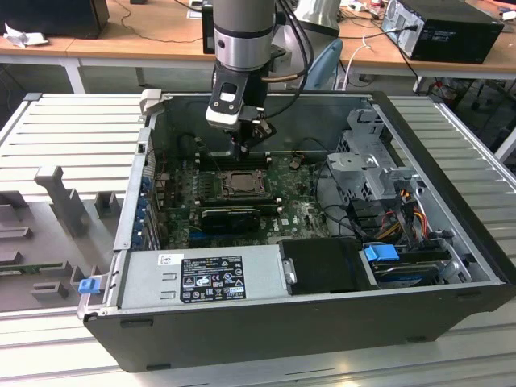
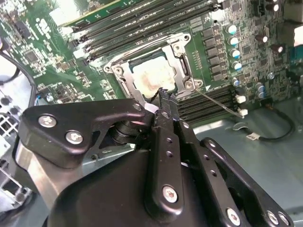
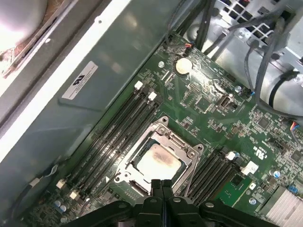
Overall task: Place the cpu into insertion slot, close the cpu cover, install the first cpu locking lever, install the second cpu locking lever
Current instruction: 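Install the first cpu locking lever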
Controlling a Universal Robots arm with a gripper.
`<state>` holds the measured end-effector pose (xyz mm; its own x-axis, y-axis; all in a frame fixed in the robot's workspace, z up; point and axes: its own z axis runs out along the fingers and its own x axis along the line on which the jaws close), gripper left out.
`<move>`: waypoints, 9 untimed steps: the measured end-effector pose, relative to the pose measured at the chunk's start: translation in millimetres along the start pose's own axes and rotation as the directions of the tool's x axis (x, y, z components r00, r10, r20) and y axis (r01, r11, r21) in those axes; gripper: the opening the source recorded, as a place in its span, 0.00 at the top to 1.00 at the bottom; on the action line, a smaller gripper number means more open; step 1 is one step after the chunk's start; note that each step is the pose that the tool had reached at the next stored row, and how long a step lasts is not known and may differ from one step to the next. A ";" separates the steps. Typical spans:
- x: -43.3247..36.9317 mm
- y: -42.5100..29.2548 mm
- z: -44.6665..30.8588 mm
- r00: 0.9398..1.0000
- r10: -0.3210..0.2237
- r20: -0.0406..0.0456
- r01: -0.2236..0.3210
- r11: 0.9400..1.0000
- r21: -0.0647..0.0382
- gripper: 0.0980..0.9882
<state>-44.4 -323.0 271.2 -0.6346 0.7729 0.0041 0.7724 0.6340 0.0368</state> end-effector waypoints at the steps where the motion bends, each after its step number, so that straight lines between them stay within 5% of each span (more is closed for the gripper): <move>1: 0.0 0.0 0.0 1.000 -0.022 -0.001 0.022 1.000 0.000 0.99; 6: 0.0 0.0 0.0 0.995 -0.096 -0.003 0.096 0.995 0.000 0.99; 9: 0.0 0.0 0.0 0.983 -0.182 -0.007 0.182 0.983 0.000 0.99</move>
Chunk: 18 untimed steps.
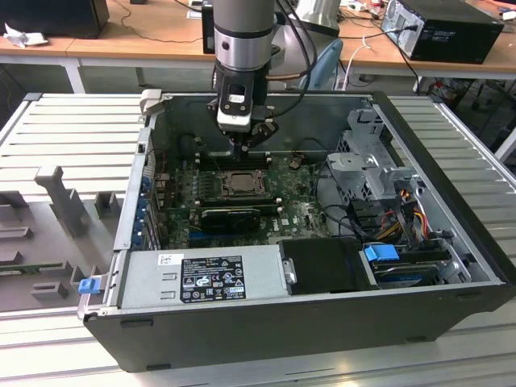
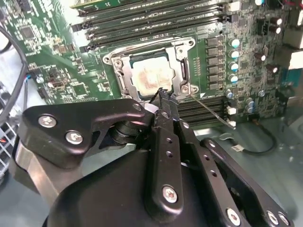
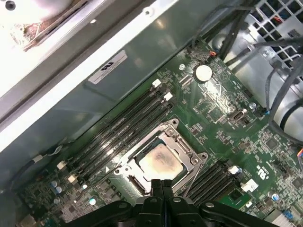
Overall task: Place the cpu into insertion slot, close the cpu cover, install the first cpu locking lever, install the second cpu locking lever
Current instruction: 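Install the first cpu locking lever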
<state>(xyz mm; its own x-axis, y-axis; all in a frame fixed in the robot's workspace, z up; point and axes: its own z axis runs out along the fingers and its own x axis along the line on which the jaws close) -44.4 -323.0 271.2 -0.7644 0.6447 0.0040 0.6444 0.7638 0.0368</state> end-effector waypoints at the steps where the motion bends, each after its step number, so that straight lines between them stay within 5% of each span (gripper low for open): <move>1: 0.0 0.0 0.0 1.000 -0.013 0.000 0.013 1.000 0.000 0.99; 5: 0.0 0.0 0.0 0.995 -0.100 -0.004 0.100 0.995 0.000 0.99; 9: 0.0 0.0 0.1 0.974 -0.228 -0.009 0.228 0.974 0.000 0.99; 13: 0.0 0.0 0.2 0.942 -0.336 -0.013 0.336 0.942 -0.001 0.99; 18: 0.0 0.0 0.4 0.888 -0.459 -0.017 0.459 0.888 -0.002 0.99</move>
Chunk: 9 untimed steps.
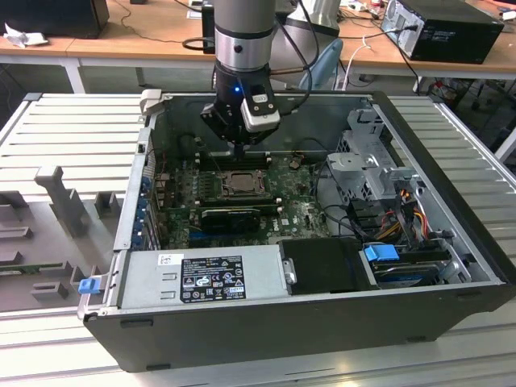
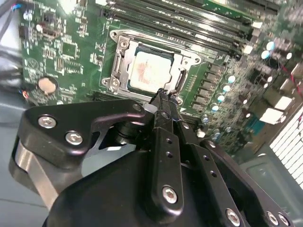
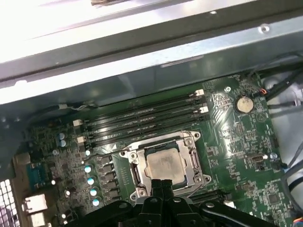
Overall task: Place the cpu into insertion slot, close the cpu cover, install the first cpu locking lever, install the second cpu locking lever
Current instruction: 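Install the first cpu locking lever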
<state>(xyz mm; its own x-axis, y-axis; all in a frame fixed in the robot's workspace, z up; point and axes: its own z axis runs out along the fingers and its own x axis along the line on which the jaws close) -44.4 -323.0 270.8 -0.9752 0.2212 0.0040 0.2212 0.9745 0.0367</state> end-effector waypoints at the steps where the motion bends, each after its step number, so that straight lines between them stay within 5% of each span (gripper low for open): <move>1: 0.0 0.0 0.0 1.000 -0.029 -0.001 0.029 1.000 0.000 0.99; 9: 0.0 0.0 0.1 0.981 -0.194 -0.007 0.194 0.981 0.000 0.99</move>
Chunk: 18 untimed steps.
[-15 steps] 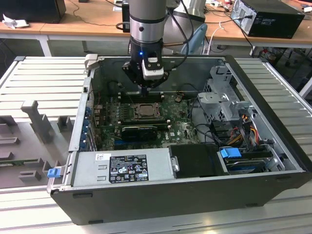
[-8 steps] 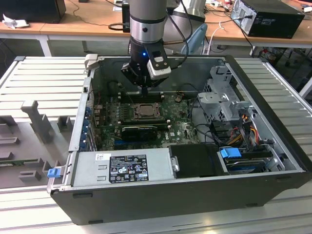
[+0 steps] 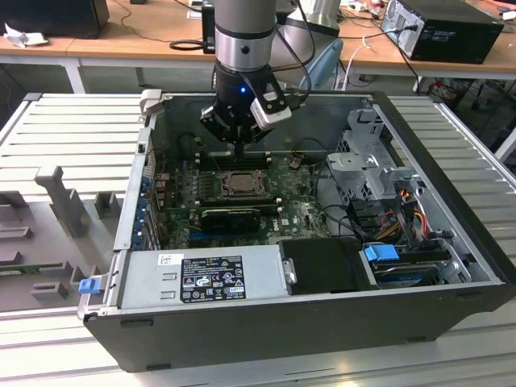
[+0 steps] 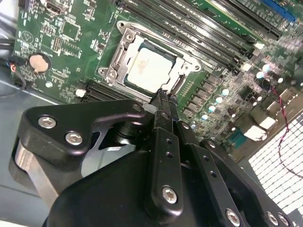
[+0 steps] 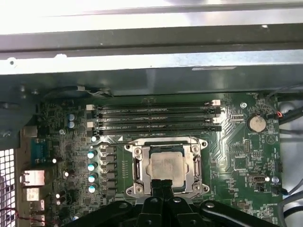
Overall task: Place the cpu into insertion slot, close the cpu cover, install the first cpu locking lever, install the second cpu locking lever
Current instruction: 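Install the first cpu locking lever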
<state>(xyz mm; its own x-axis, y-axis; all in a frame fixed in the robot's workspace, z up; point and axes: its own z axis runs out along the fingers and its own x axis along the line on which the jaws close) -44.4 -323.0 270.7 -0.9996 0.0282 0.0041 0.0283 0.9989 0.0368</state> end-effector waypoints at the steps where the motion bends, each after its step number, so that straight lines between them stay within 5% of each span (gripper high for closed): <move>1: 0.0 0.0 0.0 1.000 -0.008 0.000 0.008 1.000 0.000 0.99; 10: 4.9 -0.1 0.1 1.000 -0.022 -0.001 0.022 1.000 -0.001 0.99; 18: 8.2 -0.3 1.0 0.989 -0.150 -0.005 0.150 0.989 -0.005 0.99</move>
<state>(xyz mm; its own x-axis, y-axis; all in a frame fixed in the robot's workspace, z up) -52.5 -323.0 269.8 -0.9925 -0.1222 0.0035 -0.1220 0.9916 0.0423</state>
